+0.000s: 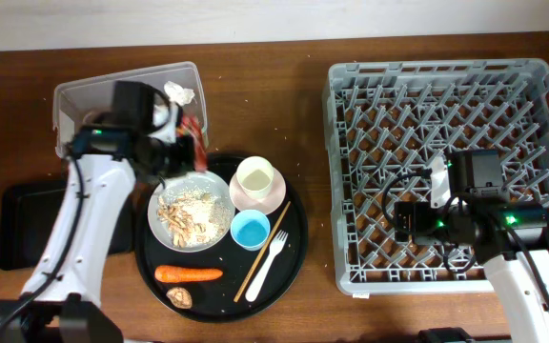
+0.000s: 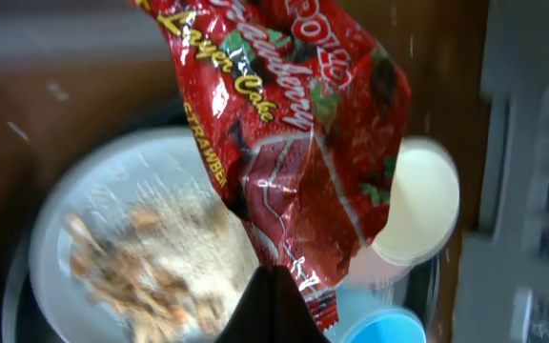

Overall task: Sort waste into correct bins and load items into the dishwasher rack
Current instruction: 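Carry the red wrapper with the left gripper into the clear bin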

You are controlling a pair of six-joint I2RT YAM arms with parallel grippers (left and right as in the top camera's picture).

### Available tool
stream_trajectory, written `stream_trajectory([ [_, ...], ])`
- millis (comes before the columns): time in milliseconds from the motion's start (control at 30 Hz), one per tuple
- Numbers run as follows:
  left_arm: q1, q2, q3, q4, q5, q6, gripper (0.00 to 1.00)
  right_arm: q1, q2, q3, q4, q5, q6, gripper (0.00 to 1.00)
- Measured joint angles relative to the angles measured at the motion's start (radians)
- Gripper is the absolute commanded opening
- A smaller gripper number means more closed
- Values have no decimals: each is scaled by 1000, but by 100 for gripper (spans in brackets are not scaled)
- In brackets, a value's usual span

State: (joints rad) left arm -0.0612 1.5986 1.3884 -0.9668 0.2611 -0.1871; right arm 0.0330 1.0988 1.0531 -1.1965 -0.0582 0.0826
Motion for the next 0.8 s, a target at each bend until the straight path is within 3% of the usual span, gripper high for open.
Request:
stream_trajectory([
  [267,80,14,2,296,-56,11,2,0,0,1,0,0,0,98],
  [300,80,24,3,317,-65,11,9,0,0,1,0,0,0,98],
  [400,80,72,3,346,-98,13,46,0,0,1,0,0,-1,98],
  [467,80,103,3,359,-115,18,56,0,0,1,0,0,0,98],
  [667,80,159,3,385,-139,15,56,0,0,1,0,0,0,98],
  [800,80,154,15,306,-135,15,56,0,0,1,0,0,0,98],
])
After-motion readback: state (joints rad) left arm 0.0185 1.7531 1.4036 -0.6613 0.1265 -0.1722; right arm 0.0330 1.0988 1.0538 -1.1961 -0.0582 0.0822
